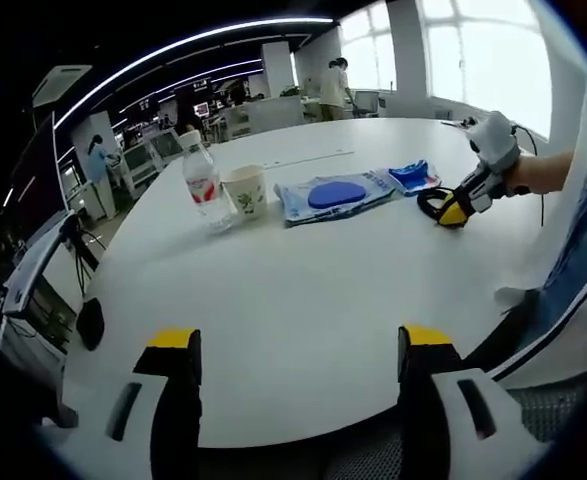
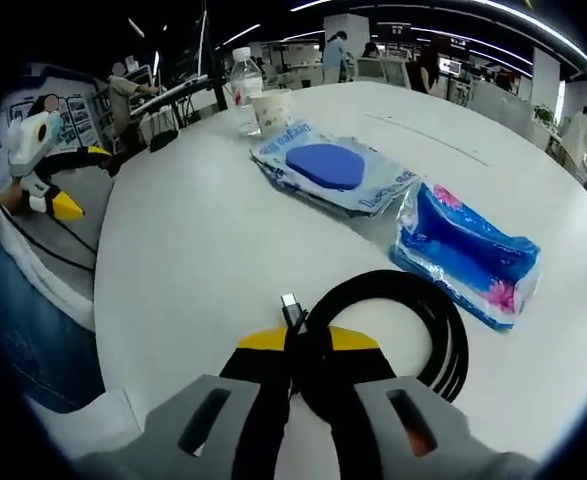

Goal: Arrange the tabletop items into an orderly group along one side of the table until the central work area is clear of visible clutter.

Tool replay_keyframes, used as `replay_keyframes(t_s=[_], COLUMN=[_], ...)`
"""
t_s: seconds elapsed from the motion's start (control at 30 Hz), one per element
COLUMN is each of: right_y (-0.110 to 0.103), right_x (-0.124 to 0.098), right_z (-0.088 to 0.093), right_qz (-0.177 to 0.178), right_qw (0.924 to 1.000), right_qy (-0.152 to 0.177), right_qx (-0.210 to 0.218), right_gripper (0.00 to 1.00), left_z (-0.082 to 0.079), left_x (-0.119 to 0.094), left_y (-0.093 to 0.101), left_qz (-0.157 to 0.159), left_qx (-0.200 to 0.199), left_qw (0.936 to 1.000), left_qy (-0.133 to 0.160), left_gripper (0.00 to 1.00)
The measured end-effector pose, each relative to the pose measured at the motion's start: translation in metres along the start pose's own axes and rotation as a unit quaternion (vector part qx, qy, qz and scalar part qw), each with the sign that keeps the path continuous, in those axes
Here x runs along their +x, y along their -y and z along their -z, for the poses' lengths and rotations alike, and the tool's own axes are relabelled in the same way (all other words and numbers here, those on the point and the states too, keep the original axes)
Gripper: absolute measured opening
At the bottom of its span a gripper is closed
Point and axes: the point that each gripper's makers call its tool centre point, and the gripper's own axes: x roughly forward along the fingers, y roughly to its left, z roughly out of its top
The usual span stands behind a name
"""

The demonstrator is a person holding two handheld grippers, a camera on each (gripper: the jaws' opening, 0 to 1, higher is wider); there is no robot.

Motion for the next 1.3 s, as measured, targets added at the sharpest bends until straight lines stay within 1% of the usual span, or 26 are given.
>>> replay_keyframes(t_s=[0.07, 0.3, 0.53, 0.6, 0.63, 0.67, 0.73, 0.77, 0.8, 0.83, 0.87, 0.9, 0.93, 0.97, 1.0, 1.07, 1.13, 1.17, 1.2, 1.3], right_y=[0.0, 0.0, -0.002, -0.004, -0.007, -0.01, -0.012, -0.014, -0.015, -0.017, -0.017, -0.016, -0.015, -0.015, -0.017, -0.019, -0.018, -0.017, -0.017, -0.015], right_x=[0.001, 0.001, 0.001, 0.001, 0.0, -0.001, -0.005, -0.009, -0.012, -0.017, -0.02, -0.025, -0.029, -0.034, -0.037, -0.046, -0.054, -0.059, -0.063, -0.074], right_z=[-0.001, -0.002, -0.002, -0.003, -0.003, -0.003, -0.008, -0.014, -0.017, -0.022, -0.025, -0.028, -0.029, -0.031, -0.032, -0.034, -0.033, -0.033, -0.032, -0.022], right_qz=[0.001, 0.001, 0.001, -0.006, -0.012, -0.016, -0.021, -0.026, -0.029, -0.032, -0.033, -0.031, -0.029, -0.028, -0.035, -0.04, -0.031, -0.021, -0.015, 0.007], right_qw=[1.0, 1.0, 0.9999, 0.9999, 0.9996, 0.9993, 0.9993, 0.9989, 0.9985, 0.9974, 0.9967, 0.9958, 0.9952, 0.9936, 0.9926, 0.9881, 0.9884, 0.9885, 0.9887, 0.9888], right_qy=[0.003, -0.003, 0.013, 0.016, 0.015, 0.012, 0.018, 0.033, 0.039, 0.053, 0.062, 0.07, 0.074, 0.081, 0.083, 0.096, 0.103, 0.112, 0.114, 0.116], right_qx=[0.003, 0.002, -0.006, 0.002, 0.022, 0.03, 0.025, 0.022, 0.025, 0.036, 0.042, 0.051, 0.057, 0.073, 0.081, 0.114, 0.108, 0.1, 0.096, 0.094], right_gripper=[0.1, 0.1, 0.12, 0.17, 0.21, 0.26, 0.34, 0.37, 0.39, 0.43, 0.46, 0.49, 0.54, 0.57, 0.62, 0.72, 0.81, 0.84, 0.85, 0.87], left_z=[0.001, 0.002, 0.004, 0.004, 0.003, 0.002, 0.0, -0.002, -0.004, -0.004, -0.006, -0.007, -0.007, -0.007, -0.007, -0.007, -0.01, -0.011, -0.011, -0.014], left_x=[0.0, 0.0, 0.001, 0.001, 0.0, 0.0, 0.001, 0.002, 0.002, 0.003, 0.005, 0.007, 0.009, 0.011, 0.013, 0.017, 0.019, 0.021, 0.025, 0.032], left_y=[-0.001, -0.001, 0.0, -0.001, -0.001, -0.001, 0.005, 0.008, 0.009, 0.007, 0.006, 0.004, 0.003, 0.002, 0.0, -0.006, -0.012, -0.018, -0.027, -0.043], left_qz=[-0.001, 0.001, 0.005, 0.007, 0.01, 0.015, 0.036, 0.053, 0.061, 0.067, 0.069, 0.073, 0.076, 0.082, 0.091, 0.096, 0.099, 0.099, 0.094, 0.082], left_qx=[-0.002, 0.001, 0.003, -0.001, -0.006, -0.012, -0.035, -0.052, -0.064, -0.061, -0.059, -0.049, -0.04, -0.035, -0.028, -0.023, -0.022, -0.023, -0.032, -0.054], left_qw=[1.0, 1.0, 0.9999, 0.9999, 0.9999, 0.9998, 0.9987, 0.9972, 0.9961, 0.9959, 0.9958, 0.9961, 0.9963, 0.996, 0.9955, 0.9951, 0.9949, 0.9948, 0.995, 0.9952], left_qy=[-0.002, -0.005, -0.01, -0.009, -0.008, -0.007, -0.002, 0.003, 0.003, 0.0, 0.002, 0.003, 0.001, 0.0, -0.004, -0.006, -0.005, -0.003, -0.003, -0.001], left_gripper=[0.82, 0.82, 0.83, 0.84, 0.85, 0.86, 0.92, 0.95, 1.0, 0.99, 1.0, 1.0, 1.0, 1.0, 1.0, 1.0, 1.0, 1.0, 1.0, 1.0])
